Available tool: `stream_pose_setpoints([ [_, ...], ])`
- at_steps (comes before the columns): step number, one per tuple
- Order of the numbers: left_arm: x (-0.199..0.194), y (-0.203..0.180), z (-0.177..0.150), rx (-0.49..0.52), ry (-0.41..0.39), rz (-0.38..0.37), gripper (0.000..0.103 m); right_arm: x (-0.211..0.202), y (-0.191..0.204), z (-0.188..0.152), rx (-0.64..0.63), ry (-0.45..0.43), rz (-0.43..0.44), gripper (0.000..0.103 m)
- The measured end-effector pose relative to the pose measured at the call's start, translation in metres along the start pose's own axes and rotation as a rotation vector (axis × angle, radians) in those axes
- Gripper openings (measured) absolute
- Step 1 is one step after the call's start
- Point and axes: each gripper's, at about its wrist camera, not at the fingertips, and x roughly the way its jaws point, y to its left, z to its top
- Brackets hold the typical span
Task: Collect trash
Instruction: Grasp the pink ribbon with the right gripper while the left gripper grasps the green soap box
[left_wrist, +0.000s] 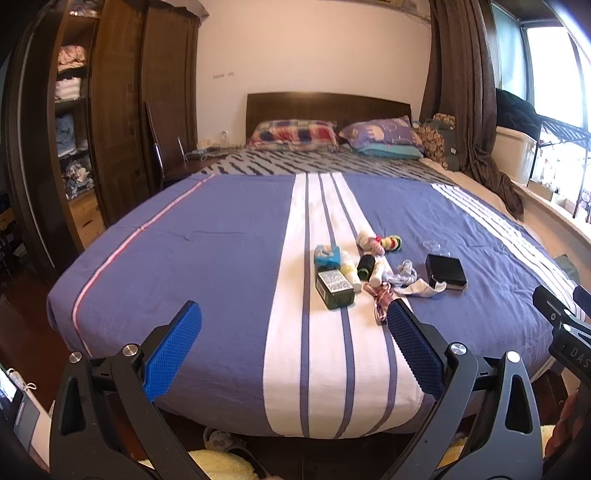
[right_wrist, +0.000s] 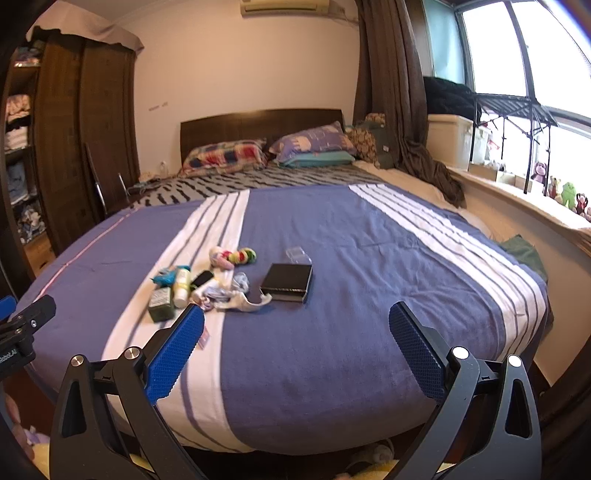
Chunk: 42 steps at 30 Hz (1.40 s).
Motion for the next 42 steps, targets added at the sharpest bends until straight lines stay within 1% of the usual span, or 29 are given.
stream_pose_setpoints([
  [2,0.011,-0.002,-0.004,0.018,-0.004,0.022,0.095,0.013,-0.002,-0.003,0.010,0.019,0.007,0.100],
  [4,0.026,-0.003,-0.008,0.041,0.017,0.046,0.095,0.025,-0.004,-0.005,0.022,0.033,0.025,0.100],
  [7,0.047,0.000,-0.013,0.033,0.055,0.031,0.095,0.040,0.004,-0.011,0.008,0.035,0.048,0.100],
  [9,0.066,0.004,-0.014,0.036,0.090,0.027,0.093,0.054,0.013,-0.014,-0.010,0.068,0.085,0.099],
  [11,0.080,0.007,-0.015,0.043,0.114,0.035,0.089,0.071,0.024,-0.019,-0.018,0.107,0.144,0.093],
  [13,0.092,0.011,-0.016,0.037,0.131,0.028,0.084,0.084,0.033,-0.022,-0.027,0.134,0.180,0.079],
  [14,0.098,0.014,-0.016,0.032,0.139,0.024,0.083,0.094,0.041,-0.025,-0.038,0.151,0.209,0.076],
  [15,0.102,0.016,-0.016,0.029,0.145,0.022,0.082,0.100,0.046,-0.026,-0.043,0.162,0.230,0.069],
  [16,0.107,0.018,-0.016,0.030,0.150,0.021,0.081,0.108,0.053,-0.028,-0.046,0.180,0.266,0.065],
  [18,0.115,0.019,-0.015,0.035,0.154,0.016,0.081,0.120,0.064,-0.029,-0.048,0.199,0.310,0.060],
  [23,0.135,0.020,-0.008,0.039,0.169,-0.013,0.080,0.149,0.091,-0.034,-0.079,0.249,0.356,0.051],
  [24,0.138,0.020,-0.007,0.042,0.171,-0.015,0.080,0.155,0.095,-0.036,-0.087,0.262,0.359,0.046],
  [25,0.141,0.019,-0.006,0.045,0.173,-0.019,0.080,0.162,0.098,-0.038,-0.090,0.276,0.363,0.039],
  [26,0.145,0.017,-0.005,0.046,0.175,-0.025,0.080,0.166,0.098,-0.039,-0.089,0.285,0.366,0.035],
  [28,0.150,0.015,-0.004,0.048,0.178,-0.041,0.080,0.170,0.099,-0.041,-0.098,0.285,0.359,0.016],
  [30,0.157,0.010,-0.003,0.046,0.184,-0.062,0.080,0.167,0.093,-0.040,-0.099,0.283,0.363,0.005],
  [36,0.176,-0.017,-0.003,0.055,0.203,-0.132,0.080,0.159,0.068,-0.032,-0.069,0.238,0.303,0.004],
  [39,0.187,-0.027,-0.004,0.055,0.220,-0.154,0.080,0.153,0.059,-0.028,-0.078,0.212,0.272,0.004],
  [42,0.201,-0.037,-0.006,0.057,0.241,-0.160,0.080,0.152,0.054,-0.025,-0.079,0.199,0.269,0.004],
])
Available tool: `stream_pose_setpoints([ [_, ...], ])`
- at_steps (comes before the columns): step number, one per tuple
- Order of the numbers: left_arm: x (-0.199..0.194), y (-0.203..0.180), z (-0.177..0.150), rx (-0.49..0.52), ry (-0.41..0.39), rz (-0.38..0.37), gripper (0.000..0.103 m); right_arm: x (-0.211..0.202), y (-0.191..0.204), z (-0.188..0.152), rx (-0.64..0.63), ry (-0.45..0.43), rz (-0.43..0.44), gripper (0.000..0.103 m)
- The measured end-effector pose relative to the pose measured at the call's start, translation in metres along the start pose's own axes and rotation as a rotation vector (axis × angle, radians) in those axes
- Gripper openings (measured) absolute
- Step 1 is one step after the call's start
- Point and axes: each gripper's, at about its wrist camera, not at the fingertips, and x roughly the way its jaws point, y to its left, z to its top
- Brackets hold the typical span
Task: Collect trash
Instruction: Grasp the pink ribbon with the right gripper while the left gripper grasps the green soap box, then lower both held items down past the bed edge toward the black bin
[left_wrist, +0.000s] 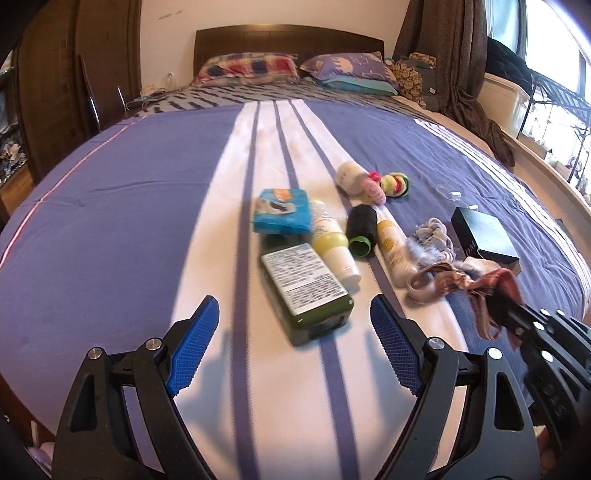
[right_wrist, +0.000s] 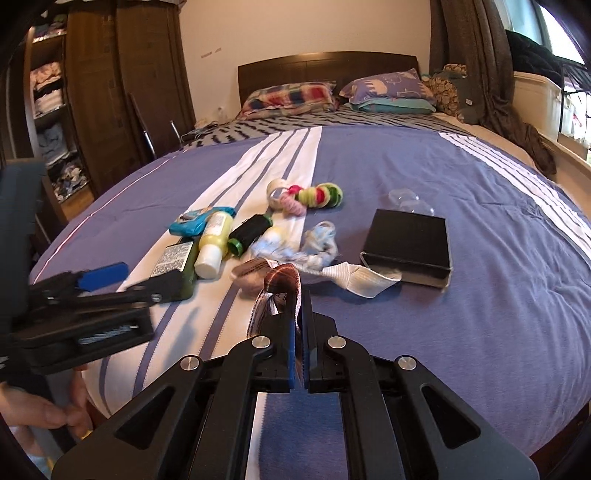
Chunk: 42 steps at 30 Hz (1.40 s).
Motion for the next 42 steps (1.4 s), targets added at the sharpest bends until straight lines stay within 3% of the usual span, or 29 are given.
stream_pose_setpoints([
  [2,0.008,0.000,0.002,-0.001,0.013,0.009,0.079,-0.001,-0.003,0.001,-0.003,-0.003,-0.001,0.004],
  [9,0.019,0.007,-0.001,-0.020,0.043,0.017,0.043,-0.005,-0.007,0.000,0.001,-0.015,0.009,0.004],
  [18,-0.022,0.018,-0.023,-0.053,0.027,-0.003,0.043,-0.028,0.001,-0.013,-0.010,-0.015,0.017,0.004],
  [32,-0.124,-0.008,-0.074,-0.012,-0.060,-0.062,0.042,-0.102,0.004,-0.043,-0.012,-0.049,0.014,0.004],
  [42,-0.154,-0.027,-0.113,0.025,-0.046,-0.103,0.042,-0.138,0.001,-0.072,-0.015,-0.043,0.031,0.004],
])
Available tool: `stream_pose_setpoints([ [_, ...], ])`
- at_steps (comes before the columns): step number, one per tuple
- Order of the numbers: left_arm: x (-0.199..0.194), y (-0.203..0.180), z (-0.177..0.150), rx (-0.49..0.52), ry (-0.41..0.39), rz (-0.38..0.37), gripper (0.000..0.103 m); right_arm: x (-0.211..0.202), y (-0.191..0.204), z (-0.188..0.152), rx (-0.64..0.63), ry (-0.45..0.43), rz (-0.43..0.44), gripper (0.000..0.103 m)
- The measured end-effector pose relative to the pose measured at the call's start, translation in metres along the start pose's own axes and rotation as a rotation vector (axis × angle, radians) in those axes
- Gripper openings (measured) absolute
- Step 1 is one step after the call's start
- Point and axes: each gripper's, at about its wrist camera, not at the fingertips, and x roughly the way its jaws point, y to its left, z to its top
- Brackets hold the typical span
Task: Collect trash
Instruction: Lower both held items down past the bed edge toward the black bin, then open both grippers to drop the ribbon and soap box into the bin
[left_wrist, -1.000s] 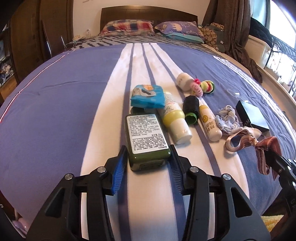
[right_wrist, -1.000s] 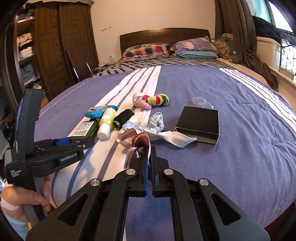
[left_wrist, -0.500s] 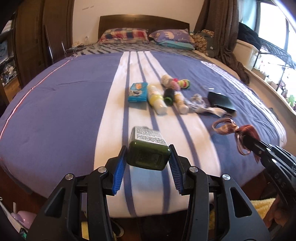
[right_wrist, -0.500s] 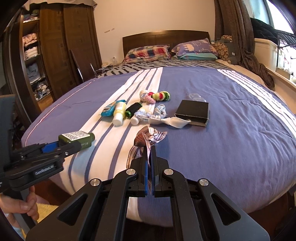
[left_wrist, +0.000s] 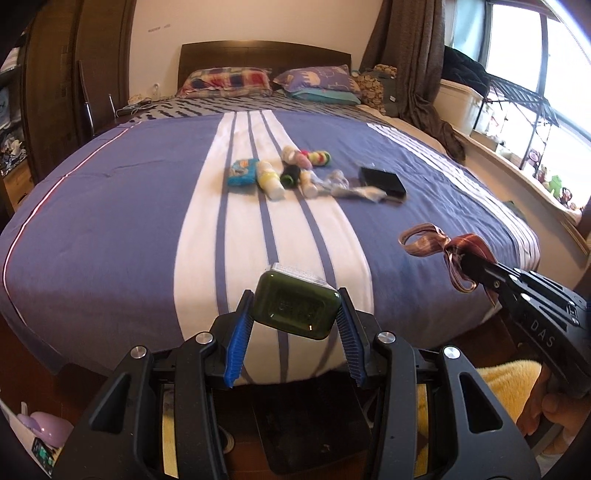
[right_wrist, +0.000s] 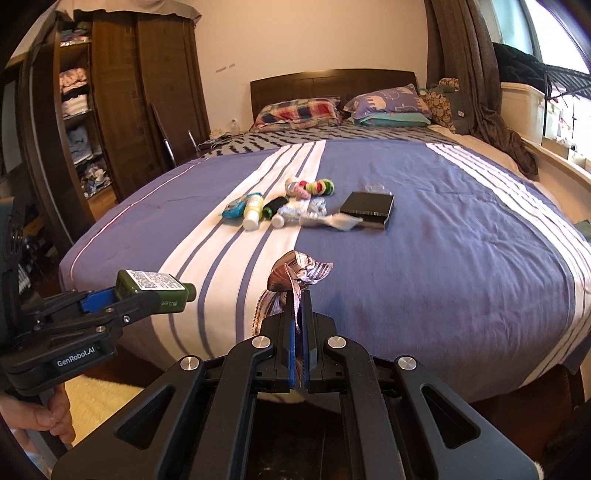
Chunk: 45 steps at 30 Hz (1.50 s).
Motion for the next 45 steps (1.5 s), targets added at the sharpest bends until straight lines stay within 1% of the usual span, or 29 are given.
stream_pose_setpoints([
  [4,0.003,-0.002,-0.024,-0.005,0.041,-0.018,0.042,0.003,-0.002,-0.020,0.002,0.050,0.013,0.004],
  [6,0.011,-0.002,-0.035,-0.017,0.069,-0.037,0.042,0.010,-0.004,-0.030,0.006,0.082,0.023,0.004],
  [10,0.030,0.000,-0.060,-0.027,0.127,-0.048,0.042,0.026,-0.005,-0.054,0.000,0.148,0.023,0.004],
  [13,0.049,0.004,-0.081,-0.053,0.182,-0.065,0.042,0.041,-0.007,-0.072,0.012,0.210,0.037,0.004],
  [16,0.066,0.008,-0.099,-0.062,0.235,-0.070,0.042,0.057,-0.007,-0.091,0.014,0.264,0.030,0.004],
  [21,0.100,0.009,-0.128,-0.069,0.343,-0.115,0.042,0.082,-0.010,-0.117,0.038,0.346,0.039,0.004],
  [27,0.136,0.007,-0.154,-0.054,0.453,-0.125,0.042,0.115,-0.007,-0.149,0.035,0.470,0.048,0.004],
  [32,0.156,0.010,-0.179,-0.047,0.530,-0.134,0.042,0.141,-0.016,-0.175,0.096,0.577,0.068,0.004],
  [35,0.167,0.016,-0.187,-0.063,0.571,-0.139,0.042,0.148,-0.016,-0.177,0.097,0.601,0.071,0.004],
  [37,0.173,0.019,-0.193,-0.081,0.588,-0.135,0.042,0.152,-0.013,-0.177,0.098,0.610,0.079,0.007],
  [41,0.178,0.022,-0.199,-0.083,0.599,-0.129,0.043,0.154,-0.007,-0.176,0.080,0.617,0.101,0.007],
  [44,0.177,0.020,-0.197,-0.081,0.596,-0.127,0.043,0.160,-0.005,-0.175,0.076,0.615,0.120,0.007],
  [45,0.177,0.021,-0.197,-0.082,0.594,-0.124,0.045,0.160,-0.004,-0.174,0.074,0.612,0.119,0.007],
])
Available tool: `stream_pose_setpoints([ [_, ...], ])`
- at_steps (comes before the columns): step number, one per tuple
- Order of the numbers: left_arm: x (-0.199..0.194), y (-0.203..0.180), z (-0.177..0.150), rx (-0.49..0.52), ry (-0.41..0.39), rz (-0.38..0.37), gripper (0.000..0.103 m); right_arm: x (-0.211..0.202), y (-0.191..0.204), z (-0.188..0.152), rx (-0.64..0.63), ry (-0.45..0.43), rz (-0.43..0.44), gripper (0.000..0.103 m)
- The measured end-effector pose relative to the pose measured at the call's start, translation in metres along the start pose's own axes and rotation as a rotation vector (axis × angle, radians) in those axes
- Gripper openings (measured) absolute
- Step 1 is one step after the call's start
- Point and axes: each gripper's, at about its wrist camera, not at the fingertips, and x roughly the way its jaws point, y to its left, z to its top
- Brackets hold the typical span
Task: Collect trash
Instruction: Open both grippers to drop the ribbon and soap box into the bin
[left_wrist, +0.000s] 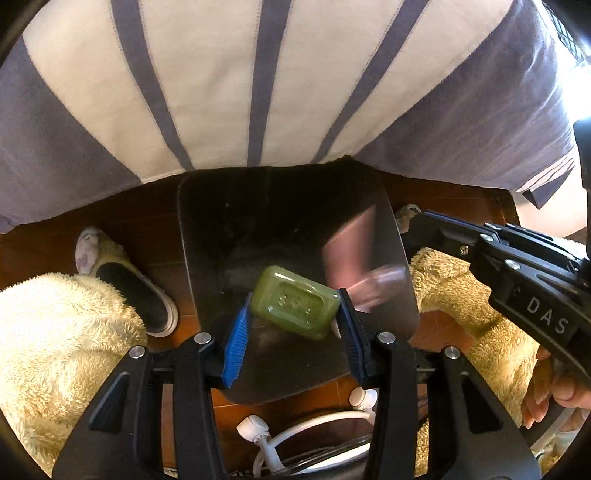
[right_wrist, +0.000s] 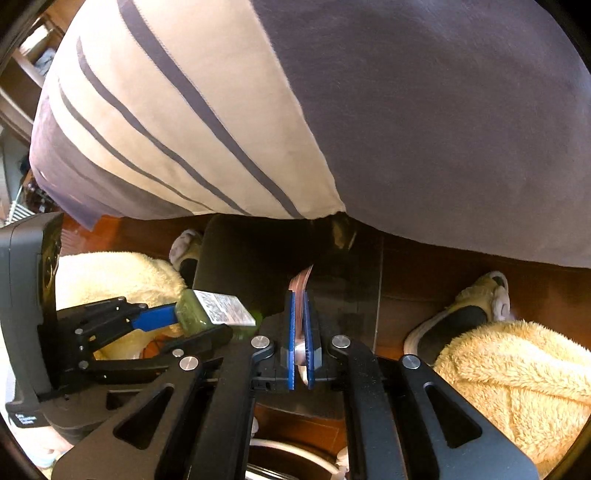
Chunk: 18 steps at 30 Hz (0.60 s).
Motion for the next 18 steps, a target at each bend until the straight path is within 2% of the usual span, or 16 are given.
stream_pose_setpoints([
  [2,-0.003,0.000,0.001,-0.008,-0.011,0.008,0.052,-0.002,0.000,0.002,0.003,-0.008,-0.005,0.008],
  [3,-0.006,0.000,0.002,-0.010,-0.018,0.013,0.061,-0.002,-0.001,0.003,0.008,-0.016,-0.013,0.020],
  [4,-0.008,0.000,0.002,-0.008,-0.029,0.023,0.070,-0.004,-0.002,0.004,0.011,-0.025,-0.023,0.054],
  [5,-0.011,0.000,0.003,-0.006,-0.041,0.033,0.073,-0.007,-0.004,0.004,0.016,-0.039,-0.034,0.071],
  [6,-0.013,0.000,0.003,-0.005,-0.049,0.038,0.077,-0.009,-0.005,0.004,0.020,-0.059,-0.041,0.080],
  [9,-0.022,-0.002,0.005,-0.007,-0.072,0.039,0.095,-0.020,-0.011,0.007,0.037,-0.092,-0.071,0.080],
  [15,-0.048,-0.009,0.013,0.015,-0.143,0.069,0.095,-0.050,-0.014,0.013,0.030,-0.180,-0.155,0.087],
  [18,-0.064,-0.012,0.017,0.019,-0.181,0.070,0.095,-0.068,-0.013,0.016,0.035,-0.227,-0.158,0.088],
])
